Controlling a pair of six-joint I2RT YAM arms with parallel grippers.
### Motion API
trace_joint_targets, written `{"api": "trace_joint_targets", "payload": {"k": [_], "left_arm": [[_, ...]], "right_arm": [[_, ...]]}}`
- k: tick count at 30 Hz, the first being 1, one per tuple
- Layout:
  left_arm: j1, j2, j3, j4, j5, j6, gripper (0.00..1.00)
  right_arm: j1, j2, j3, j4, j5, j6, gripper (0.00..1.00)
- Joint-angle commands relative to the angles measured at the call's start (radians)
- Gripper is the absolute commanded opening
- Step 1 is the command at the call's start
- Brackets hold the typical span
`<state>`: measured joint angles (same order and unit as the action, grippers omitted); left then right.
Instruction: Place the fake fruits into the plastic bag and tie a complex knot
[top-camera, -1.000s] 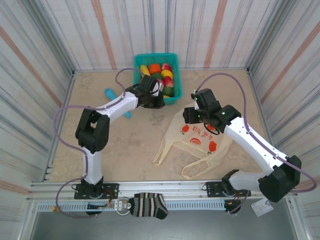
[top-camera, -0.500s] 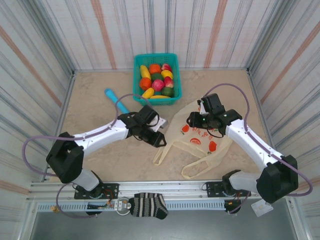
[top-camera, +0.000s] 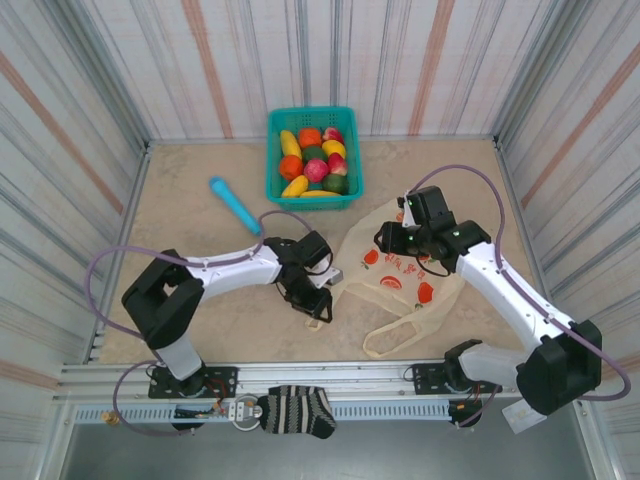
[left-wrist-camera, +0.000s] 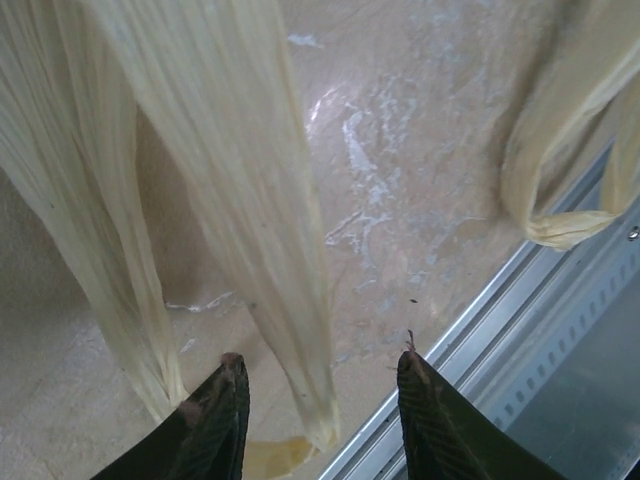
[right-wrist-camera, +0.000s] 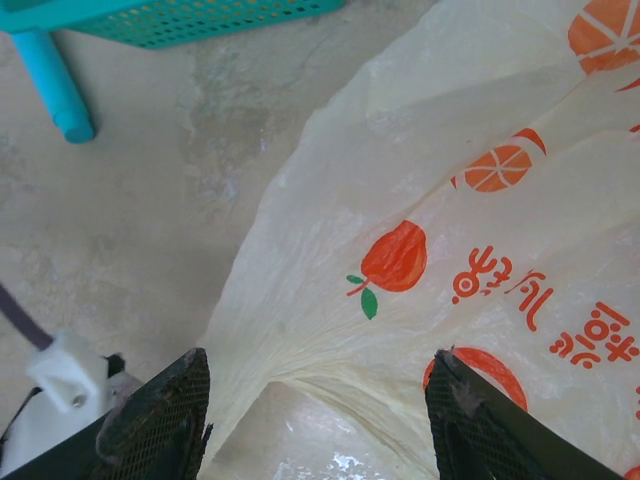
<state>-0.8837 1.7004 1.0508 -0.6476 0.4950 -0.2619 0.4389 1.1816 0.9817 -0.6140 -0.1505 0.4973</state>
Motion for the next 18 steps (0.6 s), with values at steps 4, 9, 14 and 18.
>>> {"api": "trace_joint_targets", "payload": {"k": [4,9,14,18], "left_arm": [[-0.001,0.036,0.058,0.035,0.056,-0.005,0.25],[0.024,0.023,0.089,0.104,0.113,-0.006,0.0],[0.182,-0.107,0.045,0.254,0.267,-0.14,0.0],[0.269,-0.183,0.079,0.309,0.365,-0.219,0.0]], "right_arm": [[0.023,-0.012,0.001,-0.016,-0.004,0.004,0.52],[0.043,-0.042,0.021,-0.018,0.02,-0.04,0.57],[0.06,-0.157,0.001,0.067,0.096,-0.154,0.59],[0.095,-0.24,-0.076,0.225,0.041,-0.412,0.61]]}}
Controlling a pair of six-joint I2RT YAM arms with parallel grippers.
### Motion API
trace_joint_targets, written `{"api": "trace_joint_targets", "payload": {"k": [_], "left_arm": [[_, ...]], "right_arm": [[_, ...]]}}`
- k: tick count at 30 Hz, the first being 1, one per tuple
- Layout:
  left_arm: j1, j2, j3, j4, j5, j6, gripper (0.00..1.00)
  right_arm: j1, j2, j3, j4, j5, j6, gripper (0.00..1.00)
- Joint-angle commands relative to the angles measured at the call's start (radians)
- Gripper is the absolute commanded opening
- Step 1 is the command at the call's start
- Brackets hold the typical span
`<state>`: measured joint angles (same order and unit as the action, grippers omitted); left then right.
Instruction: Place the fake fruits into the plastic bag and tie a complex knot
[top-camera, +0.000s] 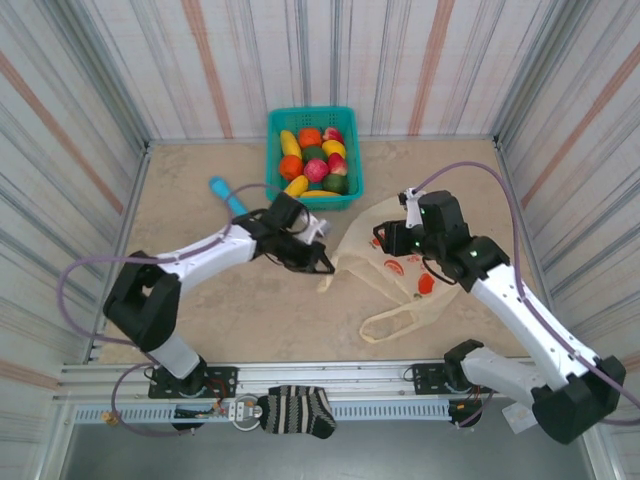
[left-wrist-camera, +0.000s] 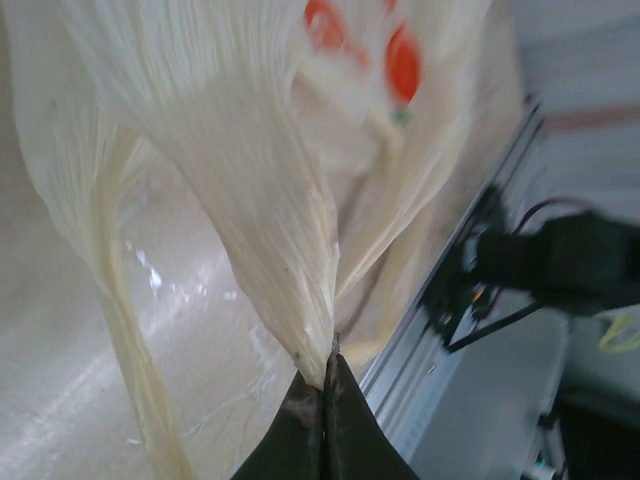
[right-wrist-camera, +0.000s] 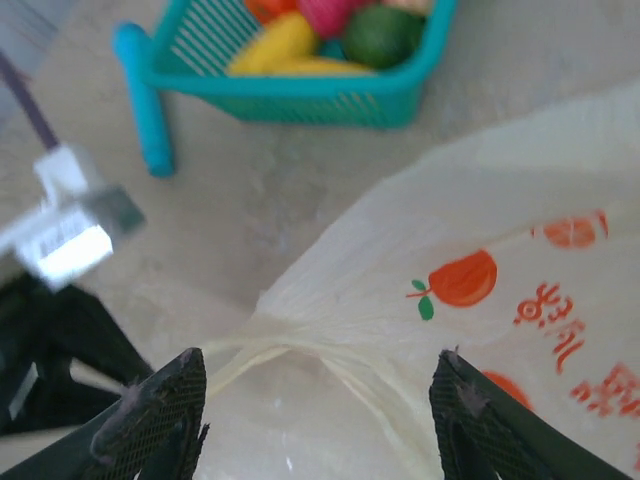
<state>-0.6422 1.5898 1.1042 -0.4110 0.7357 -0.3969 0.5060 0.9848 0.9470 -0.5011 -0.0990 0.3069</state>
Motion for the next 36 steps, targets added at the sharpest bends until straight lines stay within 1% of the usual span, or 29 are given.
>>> {"api": "trace_joint_targets", "payload": {"k": [1,3,5,7,9,10,12,15,19,22,24,26,28,29,30,31,33,36], "left_arm": [[0.043,-0.083,0.044,0.068,0.135,-0.091,0.0],[0.064,-0.104,0.067,0.073,0.151,-0.111,0.0],[0.087,-0.122,0.081,0.079,0.162,-0.129,0.0],[0.103,-0.129,0.099,0.07,0.179,-0.123,0.0],[0.12,-0.129,0.123,0.031,0.188,-0.094,0.0],[0.129,-0.128,0.141,0.001,0.188,-0.067,0.0],[0.144,-0.128,0.159,-0.037,0.188,-0.027,0.0],[0.166,-0.128,0.167,-0.048,0.201,-0.016,0.0],[0.168,-0.124,0.175,-0.038,0.218,-0.02,0.0],[0.168,-0.123,0.182,-0.04,0.239,-0.015,0.0],[0.168,-0.128,0.186,-0.046,0.241,-0.006,0.0],[0.168,-0.132,0.191,-0.056,0.243,0.006,0.0],[0.168,-0.144,0.202,-0.086,0.233,0.036,0.0],[0.168,-0.153,0.21,-0.109,0.224,0.067,0.05],[0.168,-0.17,0.211,-0.13,0.206,0.115,0.15],[0.168,-0.195,0.194,-0.126,0.186,0.16,0.22],[0.169,-0.239,0.135,-0.049,0.173,0.195,0.33],[0.169,-0.277,0.061,0.097,0.235,0.196,0.38]], "right_arm": [[0.05,-0.05,-0.051,0.148,0.014,-0.289,0.61],[0.063,-0.045,-0.066,0.207,0.012,-0.399,0.61],[0.077,-0.028,-0.083,0.266,-0.065,-0.535,0.6],[0.095,-0.004,-0.119,0.364,-0.113,-0.636,0.62],[0.104,0.054,-0.144,0.473,-0.133,-0.692,0.66],[0.104,0.089,-0.15,0.525,-0.139,-0.709,0.68],[0.106,0.162,-0.139,0.594,-0.154,-0.745,0.7],[0.108,0.271,-0.101,0.701,-0.148,-0.741,0.69],[0.113,0.374,-0.033,0.773,-0.25,-0.706,0.67],[0.114,0.431,-0.013,0.861,-0.287,-0.668,0.65],[0.113,0.464,0.008,0.884,-0.326,-0.66,0.59],[0.114,0.489,0.036,0.875,-0.372,-0.664,0.43],[0.109,0.5,0.056,0.847,-0.416,-0.694,0.2],[0.1,0.498,0.062,0.831,-0.443,-0.695,0.13],[0.084,0.494,0.069,0.817,-0.488,-0.682,0.06],[0.066,0.485,0.074,0.812,-0.535,-0.661,0.03],[0.041,0.468,0.075,0.808,-0.603,-0.643,0.0],[0.029,0.45,0.085,0.756,-0.65,-0.666,0.0]]}}
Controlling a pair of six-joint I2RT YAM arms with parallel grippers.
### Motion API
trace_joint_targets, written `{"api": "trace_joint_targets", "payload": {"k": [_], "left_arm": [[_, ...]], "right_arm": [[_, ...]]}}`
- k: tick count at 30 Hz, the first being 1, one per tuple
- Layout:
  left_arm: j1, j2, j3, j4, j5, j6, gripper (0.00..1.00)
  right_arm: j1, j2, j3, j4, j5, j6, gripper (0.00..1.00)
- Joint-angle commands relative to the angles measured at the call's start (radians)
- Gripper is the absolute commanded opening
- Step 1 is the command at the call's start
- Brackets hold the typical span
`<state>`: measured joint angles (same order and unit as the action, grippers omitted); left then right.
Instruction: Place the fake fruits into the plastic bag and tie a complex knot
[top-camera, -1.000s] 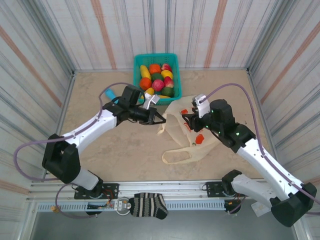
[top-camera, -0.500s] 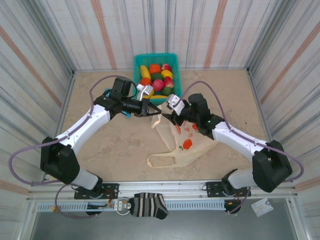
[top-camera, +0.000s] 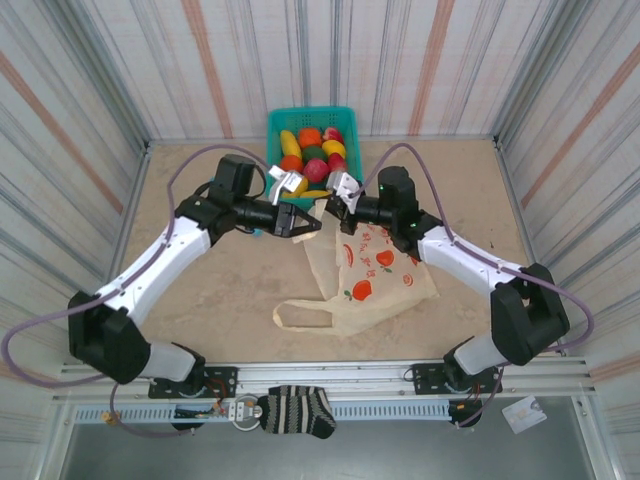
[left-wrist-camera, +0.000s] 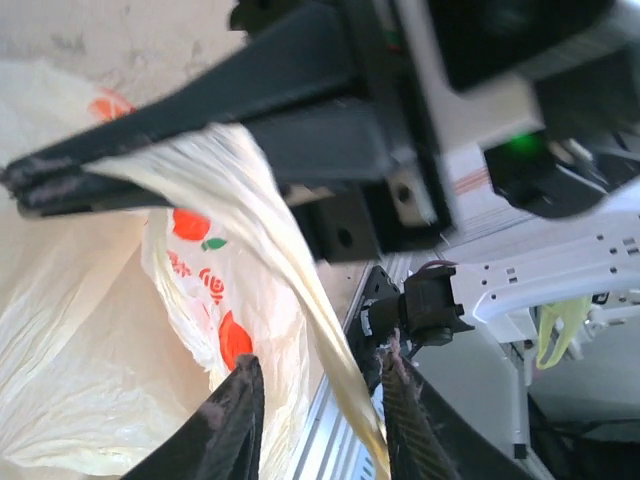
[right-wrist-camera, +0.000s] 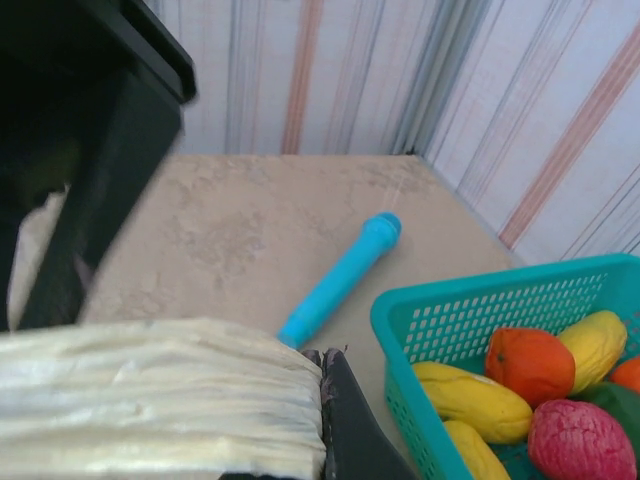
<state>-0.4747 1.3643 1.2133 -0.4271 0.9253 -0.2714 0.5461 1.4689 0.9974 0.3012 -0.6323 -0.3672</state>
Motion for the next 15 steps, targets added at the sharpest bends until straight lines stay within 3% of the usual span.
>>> {"api": "trace_joint_targets", "payload": {"k": [1,6,12,15], "left_arm": [[-0.002,-0.059,-0.066,0.156,0.064,0.073,0.4],[-0.027,-0.098,-0.087,0.15,0.038,0.211,0.4],[-0.047,-0.133,-0.11,0.186,0.025,0.252,0.33],[-0.057,-0.126,-0.096,0.157,0.032,0.272,0.36]], "right_arm": [[-0.013,-0.038,0.045,-0.076,-0.129,-0.001,0.0],[-0.023,-0.054,0.055,-0.128,-0.158,-0.027,0.0],[-0.037,-0.067,0.059,-0.149,-0.162,-0.027,0.0],[-0.038,-0.068,0.061,-0.155,-0.151,-0.018,0.0]]}}
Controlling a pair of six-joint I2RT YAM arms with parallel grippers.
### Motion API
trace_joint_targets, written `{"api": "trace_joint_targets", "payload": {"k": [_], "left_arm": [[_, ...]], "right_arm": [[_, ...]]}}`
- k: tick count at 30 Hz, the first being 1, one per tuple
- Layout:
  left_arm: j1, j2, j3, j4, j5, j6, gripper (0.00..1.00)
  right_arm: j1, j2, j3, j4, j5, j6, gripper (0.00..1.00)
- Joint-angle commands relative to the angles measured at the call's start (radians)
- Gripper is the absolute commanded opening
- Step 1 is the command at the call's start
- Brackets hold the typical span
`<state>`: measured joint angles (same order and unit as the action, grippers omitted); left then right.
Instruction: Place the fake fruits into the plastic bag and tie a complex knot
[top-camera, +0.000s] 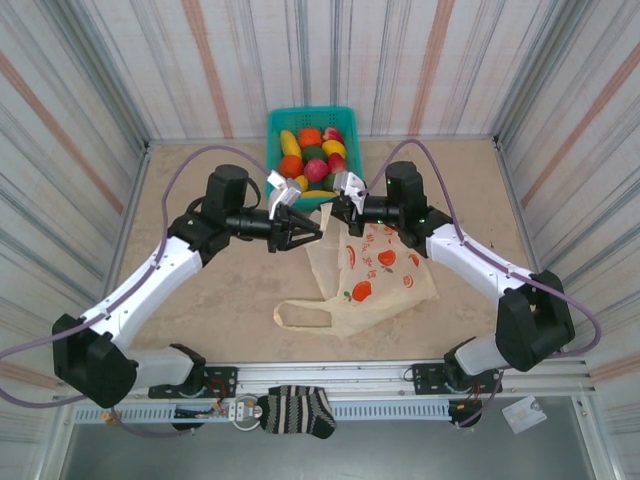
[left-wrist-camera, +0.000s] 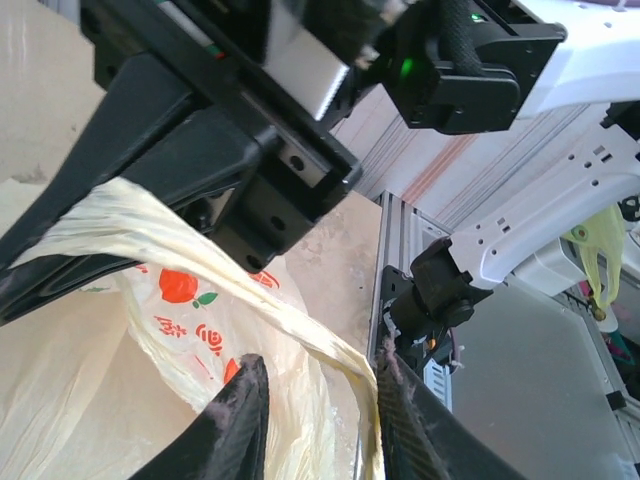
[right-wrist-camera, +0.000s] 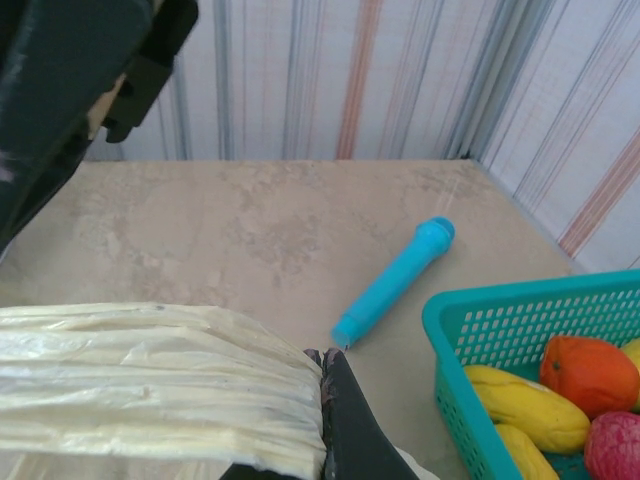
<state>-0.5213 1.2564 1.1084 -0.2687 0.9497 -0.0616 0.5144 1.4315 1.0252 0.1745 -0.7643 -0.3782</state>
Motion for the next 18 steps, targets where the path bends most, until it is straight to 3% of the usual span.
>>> {"api": "trace_joint_targets", "payload": {"k": [1,7,14,18], "left_arm": [[-0.012,-0.016,0.013,-0.017,0.009,0.07,0.37],[-0.035,-0.015,0.028,-0.083,-0.01,0.107,0.39],[-0.048,-0.026,0.022,-0.087,-0.033,0.124,0.29],[-0.052,-0.017,0.033,-0.05,-0.046,0.104,0.14]], "right_arm": [[-0.007,-0.029,0.035,-0.031,-0.014,-0.006,0.0],[-0.008,-0.024,0.041,-0.029,0.004,-0.004,0.0],[-0.014,-0.016,0.053,-0.026,0.017,0.004,0.0],[-0.011,-0.005,0.062,-0.042,0.017,-0.004,0.0]]}}
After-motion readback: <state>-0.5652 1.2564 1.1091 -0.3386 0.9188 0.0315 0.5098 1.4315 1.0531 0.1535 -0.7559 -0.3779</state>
